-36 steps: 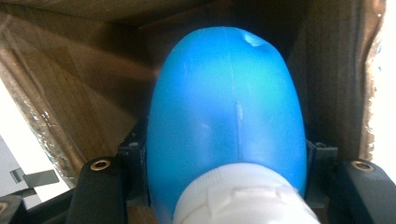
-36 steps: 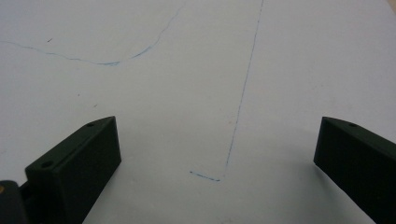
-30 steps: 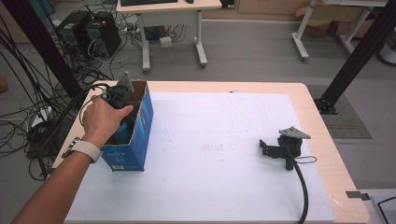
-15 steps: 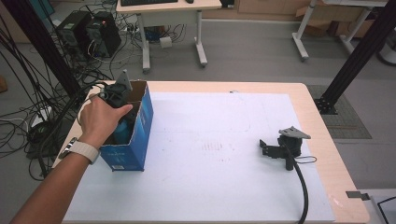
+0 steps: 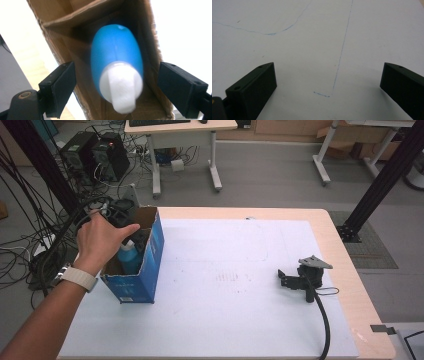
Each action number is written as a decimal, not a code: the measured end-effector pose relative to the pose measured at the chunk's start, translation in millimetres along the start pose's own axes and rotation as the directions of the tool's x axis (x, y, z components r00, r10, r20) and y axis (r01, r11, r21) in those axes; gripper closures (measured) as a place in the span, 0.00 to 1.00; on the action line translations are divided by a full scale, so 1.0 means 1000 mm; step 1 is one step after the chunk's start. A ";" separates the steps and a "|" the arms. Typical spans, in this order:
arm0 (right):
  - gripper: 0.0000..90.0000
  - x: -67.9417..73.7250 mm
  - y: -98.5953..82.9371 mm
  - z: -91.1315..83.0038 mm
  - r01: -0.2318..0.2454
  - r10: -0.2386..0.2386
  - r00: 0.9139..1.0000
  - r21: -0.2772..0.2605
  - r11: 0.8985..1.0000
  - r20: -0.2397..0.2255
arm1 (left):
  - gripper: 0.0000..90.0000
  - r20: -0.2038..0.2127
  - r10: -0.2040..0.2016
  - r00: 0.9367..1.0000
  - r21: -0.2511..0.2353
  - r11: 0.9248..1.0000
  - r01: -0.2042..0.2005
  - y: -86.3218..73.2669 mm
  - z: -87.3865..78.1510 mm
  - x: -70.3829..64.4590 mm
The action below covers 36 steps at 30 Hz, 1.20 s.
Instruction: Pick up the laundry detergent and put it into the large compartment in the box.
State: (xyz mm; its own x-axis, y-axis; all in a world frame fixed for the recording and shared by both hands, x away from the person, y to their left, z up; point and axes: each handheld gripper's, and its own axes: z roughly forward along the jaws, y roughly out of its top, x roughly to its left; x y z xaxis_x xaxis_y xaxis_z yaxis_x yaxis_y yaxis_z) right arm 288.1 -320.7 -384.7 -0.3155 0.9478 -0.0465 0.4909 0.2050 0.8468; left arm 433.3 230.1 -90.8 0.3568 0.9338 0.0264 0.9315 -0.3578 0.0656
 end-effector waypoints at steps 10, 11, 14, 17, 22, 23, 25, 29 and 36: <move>0.00 0.000 0.000 0.000 0.000 0.000 1.000 0.001 1.000 0.000 | 0.06 0.040 0.119 0.992 -0.027 0.993 -0.117 0.005 -0.018 -0.003; 0.00 0.000 0.000 0.000 0.000 0.000 1.000 0.001 1.000 0.000 | 0.06 0.040 0.119 0.992 -0.027 0.993 -0.117 0.005 -0.018 -0.003; 0.00 0.000 0.000 0.000 0.001 -0.001 1.000 0.001 1.000 0.000 | 0.06 0.054 0.154 0.987 -0.031 0.988 -0.153 0.009 -0.021 -0.003; 0.00 0.000 0.000 0.000 0.001 -0.001 1.000 0.001 1.000 0.000 | 0.06 0.077 0.203 0.976 -0.037 0.979 -0.200 0.013 -0.023 -0.003; 0.00 0.000 0.000 0.000 0.001 -0.001 1.000 0.001 1.000 0.000 | 0.06 0.103 0.340 0.935 -0.031 0.940 -0.339 0.027 -0.028 -0.017; 0.00 0.000 0.000 0.000 0.001 -0.001 1.000 0.002 1.000 0.000 | 0.06 0.109 0.367 0.924 -0.028 0.930 -0.366 0.029 -0.029 -0.020; 0.00 0.000 0.000 0.000 0.000 0.000 1.000 0.001 1.000 0.000 | 0.06 0.120 0.393 0.912 -0.035 0.920 -0.391 0.033 -0.030 -0.024; 0.00 0.000 0.000 0.000 0.001 -0.001 1.000 0.001 1.000 0.000 | 0.06 0.108 0.436 0.893 -0.056 0.900 -0.432 0.036 -0.034 -0.031; 0.00 0.000 0.000 0.000 0.001 -0.001 1.000 0.001 1.000 0.000 | 0.05 0.115 0.547 0.829 -0.050 0.837 -0.545 0.055 -0.040 -0.052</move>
State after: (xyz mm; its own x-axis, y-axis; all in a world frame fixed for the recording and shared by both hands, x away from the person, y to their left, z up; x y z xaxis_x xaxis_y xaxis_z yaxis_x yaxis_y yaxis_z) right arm 288.1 -320.7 -384.4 -0.3161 0.9475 -0.0470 0.4918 0.2060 0.8460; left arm 463.0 162.1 -48.4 0.8137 0.5785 -0.0566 0.5812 -0.8088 0.0899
